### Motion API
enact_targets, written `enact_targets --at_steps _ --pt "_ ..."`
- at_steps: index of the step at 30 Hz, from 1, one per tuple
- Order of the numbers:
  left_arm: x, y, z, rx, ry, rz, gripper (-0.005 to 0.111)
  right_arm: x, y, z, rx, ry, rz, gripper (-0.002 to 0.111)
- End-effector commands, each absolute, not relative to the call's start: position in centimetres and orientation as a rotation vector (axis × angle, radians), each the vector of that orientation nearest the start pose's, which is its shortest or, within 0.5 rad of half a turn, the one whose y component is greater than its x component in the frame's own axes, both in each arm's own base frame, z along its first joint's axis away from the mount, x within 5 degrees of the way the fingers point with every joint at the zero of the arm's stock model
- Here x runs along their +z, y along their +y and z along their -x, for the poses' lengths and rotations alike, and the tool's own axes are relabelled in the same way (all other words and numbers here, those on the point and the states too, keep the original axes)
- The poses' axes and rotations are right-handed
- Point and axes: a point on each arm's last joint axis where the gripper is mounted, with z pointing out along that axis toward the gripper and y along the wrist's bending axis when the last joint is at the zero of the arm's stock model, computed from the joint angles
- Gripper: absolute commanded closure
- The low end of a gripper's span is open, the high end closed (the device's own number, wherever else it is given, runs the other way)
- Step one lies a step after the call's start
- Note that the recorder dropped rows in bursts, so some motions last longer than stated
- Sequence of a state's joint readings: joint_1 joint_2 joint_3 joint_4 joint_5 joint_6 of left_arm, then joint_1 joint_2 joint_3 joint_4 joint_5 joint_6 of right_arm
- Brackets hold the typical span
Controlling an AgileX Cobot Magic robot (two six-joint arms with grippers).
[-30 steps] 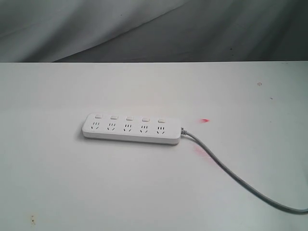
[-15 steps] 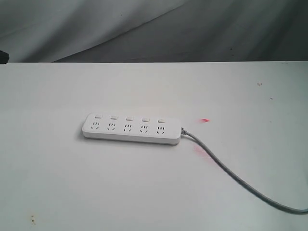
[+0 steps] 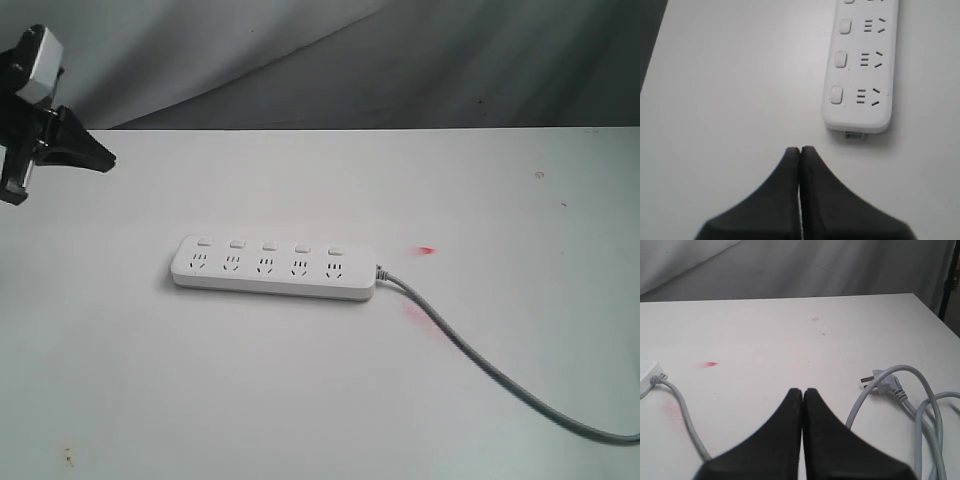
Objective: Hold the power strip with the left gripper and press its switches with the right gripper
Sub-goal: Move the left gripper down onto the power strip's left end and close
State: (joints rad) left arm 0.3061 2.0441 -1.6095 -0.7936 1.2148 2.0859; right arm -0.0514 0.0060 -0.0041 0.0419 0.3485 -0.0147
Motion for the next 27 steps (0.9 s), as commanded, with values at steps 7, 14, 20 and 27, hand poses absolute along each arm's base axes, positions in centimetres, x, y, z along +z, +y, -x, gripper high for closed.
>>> enact_targets --at_steps 7,14,20,27 --pt "18.8 2.1 -41.2 -0.456 1.755 -1.886 0.104 18.3 -0.2 -5.4 -0.018 1.822 -0.066 0.108" --pt "17.1 1.6 -41.5 -0.511 1.768 -1.892 0.019 18.3 -0.2 -5.4 -0.018 1.822 -0.066 0.108" --pt "15.5 1.7 -41.6 -0.554 1.789 -1.893 0.011 18.3 -0.2 -5.4 -0.018 1.822 -0.066 0.108" --pt "13.4 1.5 -42.0 -0.585 1.802 -1.942 0.011 18.3 -0.2 -5.4 -0.018 1.822 -0.066 0.108"
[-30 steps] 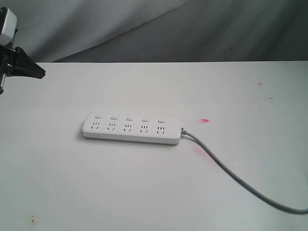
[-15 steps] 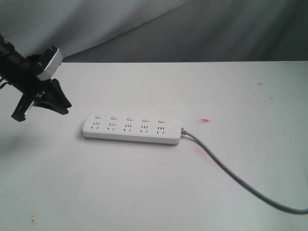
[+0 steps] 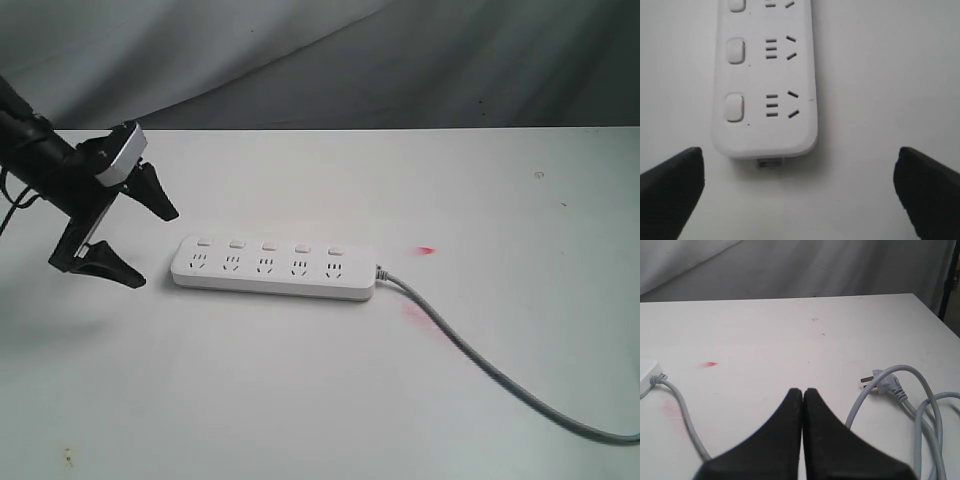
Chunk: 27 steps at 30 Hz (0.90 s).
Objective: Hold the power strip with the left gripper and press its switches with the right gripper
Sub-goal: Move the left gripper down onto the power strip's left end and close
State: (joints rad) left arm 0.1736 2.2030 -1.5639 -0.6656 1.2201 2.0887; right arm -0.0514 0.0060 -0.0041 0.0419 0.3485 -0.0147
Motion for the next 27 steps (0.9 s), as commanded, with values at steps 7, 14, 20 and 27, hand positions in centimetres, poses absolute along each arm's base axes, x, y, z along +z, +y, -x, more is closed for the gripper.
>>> enact_targets --at_steps 7,14,20,27 --pt "13.2 0.0 -43.6 0.713 -2.335 2.627 0.011 18.3 -0.2 -5.4 -0.018 1.822 -0.066 0.108" --pt "12.2 -0.6 -43.8 0.713 -2.294 2.632 0.011 18.3 -0.2 -5.4 -0.018 1.822 -0.066 0.108" --pt "11.7 -0.6 -44.2 0.689 -2.32 2.629 0.011 18.3 -0.2 -5.4 -0.018 1.822 -0.066 0.108" --pt "10.8 -1.3 -44.5 0.704 -2.285 2.637 0.011 18.3 -0.2 -5.4 -0.018 1.822 -0.066 0.108"
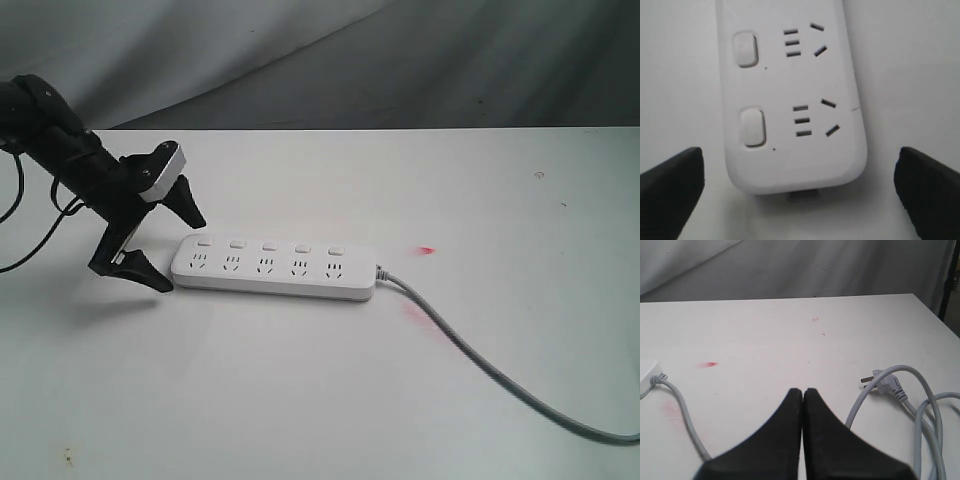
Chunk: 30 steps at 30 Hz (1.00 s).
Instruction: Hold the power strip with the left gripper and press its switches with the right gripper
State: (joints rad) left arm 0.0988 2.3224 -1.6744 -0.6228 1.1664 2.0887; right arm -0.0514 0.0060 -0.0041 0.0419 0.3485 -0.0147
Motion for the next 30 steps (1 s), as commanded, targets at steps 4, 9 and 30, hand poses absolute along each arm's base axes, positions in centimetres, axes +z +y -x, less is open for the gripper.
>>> enact_targets --at_steps 4,9,30 --pt "10.72 -1.22 -44.43 0.691 -2.267 2.638 0.011 18.26 -0.22 -5.35 -0.018 1.822 -0.066 0.108" --pt "10.72 -1.22 -44.43 0.691 -2.266 2.638 0.017 18.26 -0.22 -5.35 -0.018 1.822 -0.066 0.108" --pt "10.73 -1.16 -44.37 0.701 -2.264 2.635 0.098 18.26 -0.22 -5.35 -0.018 1.822 -0.066 0.108"
